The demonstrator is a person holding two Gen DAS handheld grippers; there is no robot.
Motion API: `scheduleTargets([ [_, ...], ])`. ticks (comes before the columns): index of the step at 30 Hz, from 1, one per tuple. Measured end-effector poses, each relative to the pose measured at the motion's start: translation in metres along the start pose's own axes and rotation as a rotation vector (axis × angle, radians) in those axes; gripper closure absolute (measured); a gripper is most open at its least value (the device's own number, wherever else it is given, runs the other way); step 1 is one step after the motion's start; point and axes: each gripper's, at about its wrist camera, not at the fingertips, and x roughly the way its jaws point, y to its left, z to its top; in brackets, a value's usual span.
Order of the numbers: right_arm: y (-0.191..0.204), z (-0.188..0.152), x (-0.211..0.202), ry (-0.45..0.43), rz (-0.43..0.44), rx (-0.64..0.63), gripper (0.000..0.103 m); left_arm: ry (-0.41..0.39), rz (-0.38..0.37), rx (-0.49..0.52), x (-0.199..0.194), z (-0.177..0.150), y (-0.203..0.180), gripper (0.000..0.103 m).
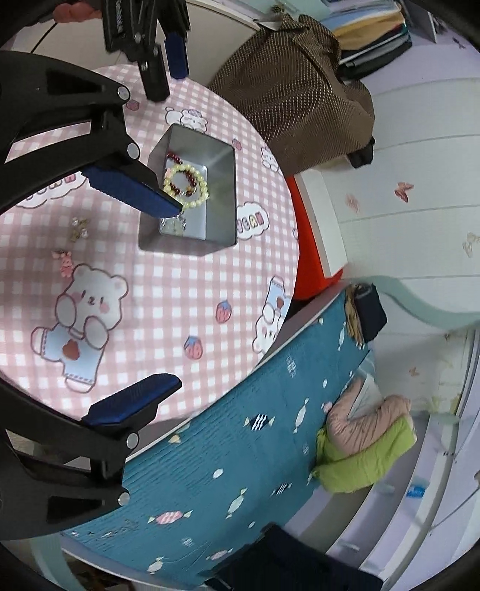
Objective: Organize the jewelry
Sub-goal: 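Move both tools back to the remaining pink charms beside the tin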
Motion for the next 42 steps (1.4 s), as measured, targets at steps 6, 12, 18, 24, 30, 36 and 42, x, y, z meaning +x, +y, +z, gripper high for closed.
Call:
scheduleTargets([
  [6,-0.009,-0.010,0.002,0.028,-0.028,0.034,0.020,0.044,0.004,-0.035,0.003,-0.014,0.017,0.028],
  [12,-0.011,-0.020,0.011,0.078,-0.029,0.041,0.020,0.119,-0.004,-0.045,0.025,-0.023,0.019,0.028],
  [18,-0.011,-0.030,0.026,0.146,-0.020,0.032,0.020,0.195,-0.008,-0.034,0.058,-0.022,0.010,0.029],
  [24,-0.011,-0.040,0.040,0.200,-0.017,0.009,0.020,0.292,-0.015,-0.051,0.095,-0.022,0.003,0.054],
  [30,-0.013,-0.047,0.054,0.248,-0.012,-0.007,0.020,0.334,-0.004,-0.055,0.117,-0.017,-0.002,0.069],
  [36,-0.015,-0.058,0.066,0.292,0.003,-0.004,0.020,0.352,0.019,-0.048,0.132,-0.013,-0.006,0.079],
  [42,-0.021,-0.065,0.071,0.311,0.006,0.014,0.020,0.354,0.057,-0.006,0.136,-0.011,-0.016,0.091],
])
